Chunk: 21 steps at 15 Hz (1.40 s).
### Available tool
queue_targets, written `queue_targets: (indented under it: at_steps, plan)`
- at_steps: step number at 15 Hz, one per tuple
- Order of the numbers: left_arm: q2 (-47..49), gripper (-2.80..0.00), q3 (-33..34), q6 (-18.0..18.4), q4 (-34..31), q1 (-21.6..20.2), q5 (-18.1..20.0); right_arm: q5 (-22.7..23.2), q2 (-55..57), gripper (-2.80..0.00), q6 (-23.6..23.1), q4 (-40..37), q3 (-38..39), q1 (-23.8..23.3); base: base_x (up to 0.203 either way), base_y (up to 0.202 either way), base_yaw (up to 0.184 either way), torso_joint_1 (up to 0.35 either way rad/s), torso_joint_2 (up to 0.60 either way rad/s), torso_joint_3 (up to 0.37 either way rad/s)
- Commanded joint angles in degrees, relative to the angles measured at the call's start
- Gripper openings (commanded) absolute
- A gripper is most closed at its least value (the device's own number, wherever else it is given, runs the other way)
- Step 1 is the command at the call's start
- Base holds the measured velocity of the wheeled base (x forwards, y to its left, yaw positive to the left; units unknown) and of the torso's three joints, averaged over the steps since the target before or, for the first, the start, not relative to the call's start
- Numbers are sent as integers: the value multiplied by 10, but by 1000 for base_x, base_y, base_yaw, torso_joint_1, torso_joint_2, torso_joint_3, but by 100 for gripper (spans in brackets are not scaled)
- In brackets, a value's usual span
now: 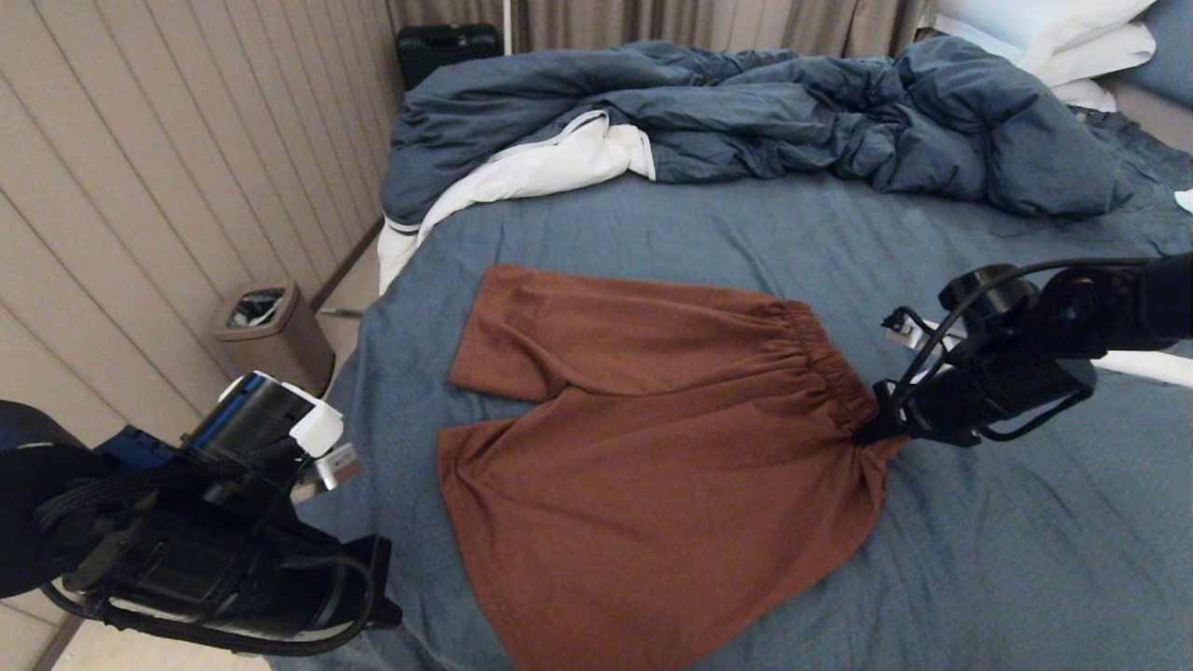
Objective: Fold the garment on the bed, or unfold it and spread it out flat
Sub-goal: Fold the brown shorts
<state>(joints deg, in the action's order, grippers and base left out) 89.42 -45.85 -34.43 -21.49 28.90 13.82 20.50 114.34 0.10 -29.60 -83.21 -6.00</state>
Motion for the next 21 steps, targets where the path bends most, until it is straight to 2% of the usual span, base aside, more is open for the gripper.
queue_targets:
  at_steps: [1, 3, 7, 10, 12, 14, 16, 21]
  plan:
    - [5, -280, 4, -2, -1, 1, 40, 1, -4, -280, 0, -1, -1, -6, 0, 0, 0, 0, 0, 0]
    - [32, -280, -9, -2, 1, 9, 58, 1, -4, -280, 0, -1, 1, -5, 0, 0, 0, 0, 0, 0]
    - [104, -280, -37, -23, 50, 44, 55, 2, -14, -280, 0, -1, 4, -4, 0, 0, 0, 0, 0, 0]
    - [134, -280, -39, -26, 64, 57, 53, 3, -17, -280, 0, -1, 3, -4, 0, 0, 0, 0, 0, 0]
    - [146, -280, -25, -26, 79, 58, 19, 3, -16, -280, 0, 5, 6, -3, 0, 0, 0, 0, 0, 0]
    - [157, -280, -11, -26, 124, 58, -13, 3, -17, -280, 0, 8, 9, -3, 0, 0, 0, 0, 0, 0]
    - [174, -280, -2, -27, 160, 58, -21, 2, -18, -280, -1, 7, 9, -5, 0, 0, 0, 0, 0, 0]
    - [201, -280, -8, -28, 193, 57, -20, 2, -36, -280, 0, 7, 18, -6, 0, 0, 0, 0, 0, 0]
